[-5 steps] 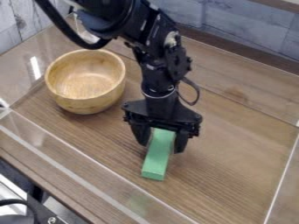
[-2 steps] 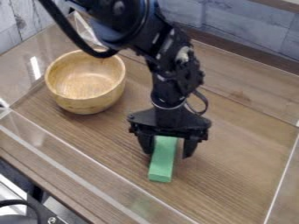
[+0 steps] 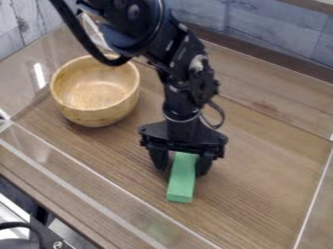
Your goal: Put green object into wooden bowl
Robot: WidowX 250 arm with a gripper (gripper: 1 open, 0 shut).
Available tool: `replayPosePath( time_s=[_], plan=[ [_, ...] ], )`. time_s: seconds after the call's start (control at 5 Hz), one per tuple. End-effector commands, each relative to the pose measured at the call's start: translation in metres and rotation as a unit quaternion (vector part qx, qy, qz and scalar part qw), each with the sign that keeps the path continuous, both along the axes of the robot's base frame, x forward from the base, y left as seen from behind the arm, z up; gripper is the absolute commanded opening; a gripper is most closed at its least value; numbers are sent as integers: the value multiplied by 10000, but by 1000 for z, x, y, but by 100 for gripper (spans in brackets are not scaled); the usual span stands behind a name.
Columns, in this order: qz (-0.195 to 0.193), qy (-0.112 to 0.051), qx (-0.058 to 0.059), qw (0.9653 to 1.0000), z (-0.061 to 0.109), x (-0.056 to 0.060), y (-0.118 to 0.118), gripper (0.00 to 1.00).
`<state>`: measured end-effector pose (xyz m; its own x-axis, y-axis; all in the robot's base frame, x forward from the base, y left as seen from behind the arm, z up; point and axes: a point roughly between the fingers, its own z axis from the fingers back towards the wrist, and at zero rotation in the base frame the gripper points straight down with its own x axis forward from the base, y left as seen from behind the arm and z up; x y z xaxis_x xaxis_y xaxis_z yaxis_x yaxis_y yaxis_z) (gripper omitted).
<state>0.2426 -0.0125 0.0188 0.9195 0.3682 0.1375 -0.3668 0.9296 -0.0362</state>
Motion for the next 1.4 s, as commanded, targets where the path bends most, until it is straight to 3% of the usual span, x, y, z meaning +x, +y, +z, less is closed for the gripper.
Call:
replayPosePath(
  time_s=[0.0, 0.2, 0.4, 0.6, 1.0, 1.2],
  plan=[
    [-110, -184, 4, 9998, 21, 7, 7, 100],
    [-50, -166, -2, 9998, 19, -2, 8, 0],
    [-309, -137, -24, 9994, 30, -5, 22, 0],
    [-546, -174, -90, 9983, 58, -4, 41, 0],
    [-97, -312, -122, 9994, 111, 13, 87, 0],
    [187, -292, -23, 9994, 114, 18, 118, 0]
  ],
)
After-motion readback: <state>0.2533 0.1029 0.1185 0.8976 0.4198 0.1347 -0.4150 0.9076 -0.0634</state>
